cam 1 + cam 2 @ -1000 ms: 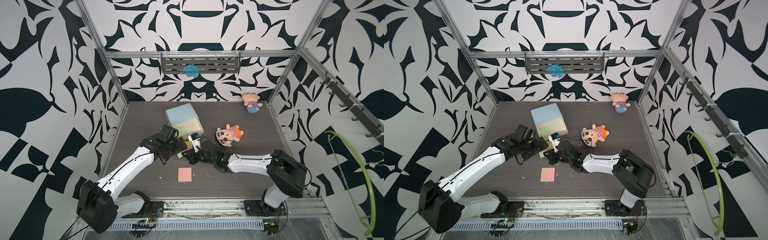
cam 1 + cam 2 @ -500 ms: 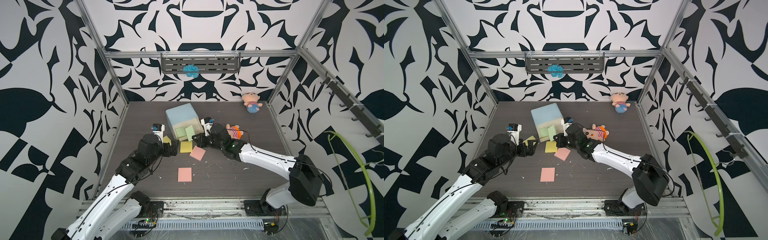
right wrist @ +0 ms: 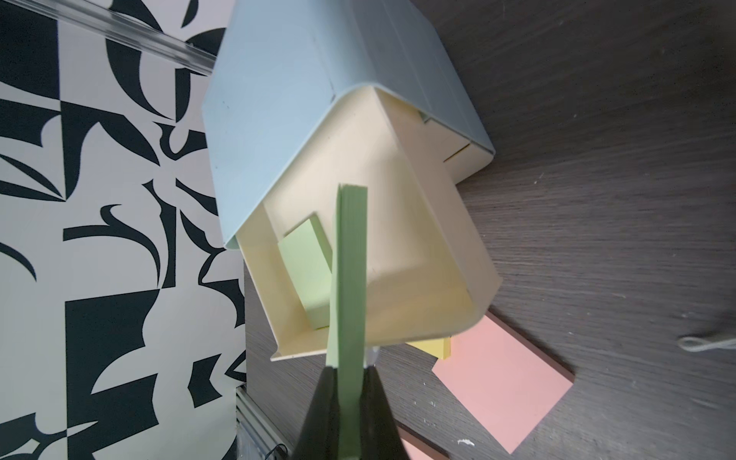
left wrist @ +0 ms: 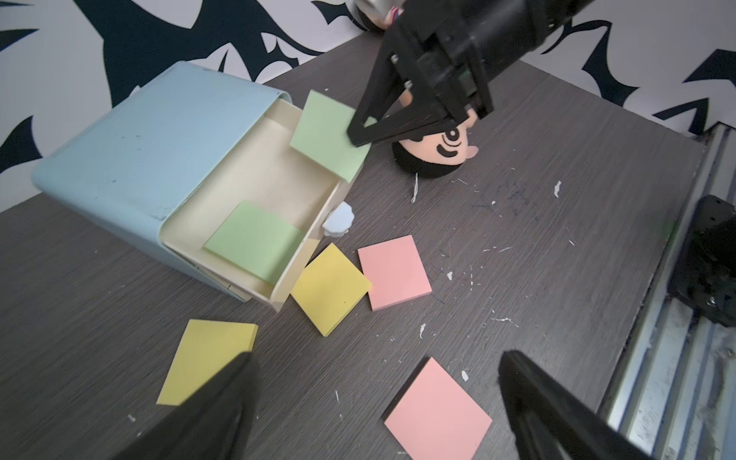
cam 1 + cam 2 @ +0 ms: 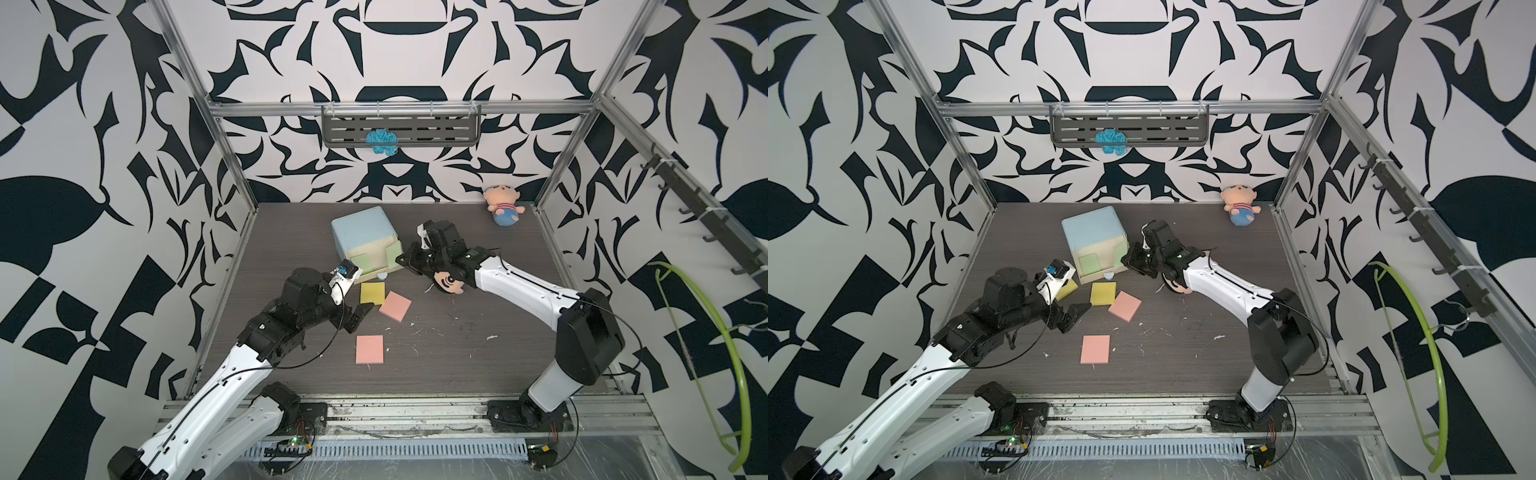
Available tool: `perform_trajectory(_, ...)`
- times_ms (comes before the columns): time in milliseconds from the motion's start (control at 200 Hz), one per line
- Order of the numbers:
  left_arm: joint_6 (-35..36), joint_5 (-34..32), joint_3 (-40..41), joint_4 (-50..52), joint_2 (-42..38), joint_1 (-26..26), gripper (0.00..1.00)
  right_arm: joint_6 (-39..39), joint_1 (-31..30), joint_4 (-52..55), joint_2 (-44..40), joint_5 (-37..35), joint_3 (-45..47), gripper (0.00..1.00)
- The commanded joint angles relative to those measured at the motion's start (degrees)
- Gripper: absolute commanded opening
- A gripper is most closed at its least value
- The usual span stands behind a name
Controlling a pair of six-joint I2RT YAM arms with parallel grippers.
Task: Please put the sticky notes in the drawer by color
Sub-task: Place the sticky notes in the drawer.
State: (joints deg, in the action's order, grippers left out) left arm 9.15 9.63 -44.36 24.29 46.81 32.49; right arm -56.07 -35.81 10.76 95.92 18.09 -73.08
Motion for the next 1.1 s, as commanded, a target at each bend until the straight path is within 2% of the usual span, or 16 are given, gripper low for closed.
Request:
perform_trajectory(0, 3.1, 3.1, 1.2, -1.1, 0.5, -0.1, 0.99, -2.3, 0.0, 1.0, 1.9, 3.1, -4.9, 0.0)
perform_trajectory(340, 3.7, 2.2, 1.3, 0.4, 0.5, -0.1, 0.99, 1.6, 0.0, 6.0, 10.8, 6.3, -16.2, 0.0)
perform_trajectory(375, 3.6, 2.0, 1.3, 0.5, 0.4, -0.1, 0.99, 2.2, 0.0, 6.8, 11.4, 6.3, -17.0, 0.08)
perform_trajectory(440, 3.4, 1.8, 1.2, 0.5, 0.6, -0.1, 0.99, 3.7, 0.0, 7.6, 11.6, 5.8, -17.9, 0.33)
perform_trajectory(510, 3.0, 1.5, 1.1, 0.4, 0.7, -0.2, 0.99, 5.6, 0.0, 9.1, 10.6, 3.8, -17.9, 0.52)
perform_trajectory(685, 2.0, 1.6, 1.0, -1.2, 1.2, -0.1, 0.99, 9.9, 0.1, 14.1, 6.9, -0.7, -17.8, 0.75)
perform_trajectory(790, 0.9, 1.6, 1.1, -2.9, 1.4, -0.2, 0.99, 12.0, 0.1, 16.0, 4.0, -3.7, -16.5, 0.83)
perform_trajectory(940, -2.5, -0.1, 1.0, -6.3, 2.9, -0.1, 0.99, 14.6, 0.3, 17.4, 0.5, -5.9, -14.1, 0.84)
perform_trajectory(1040, -10.9, -7.9, -0.5, -9.4, 5.9, -0.1, 0.99, 19.5, 0.2, 15.5, -3.5, -7.1, -9.5, 0.83)
perform_trajectory(1095, -17.9, -13.4, -2.1, -10.2, 8.5, -0.2, 0.99, 22.8, 0.1, 12.2, -6.5, -7.2, -5.1, 0.82)
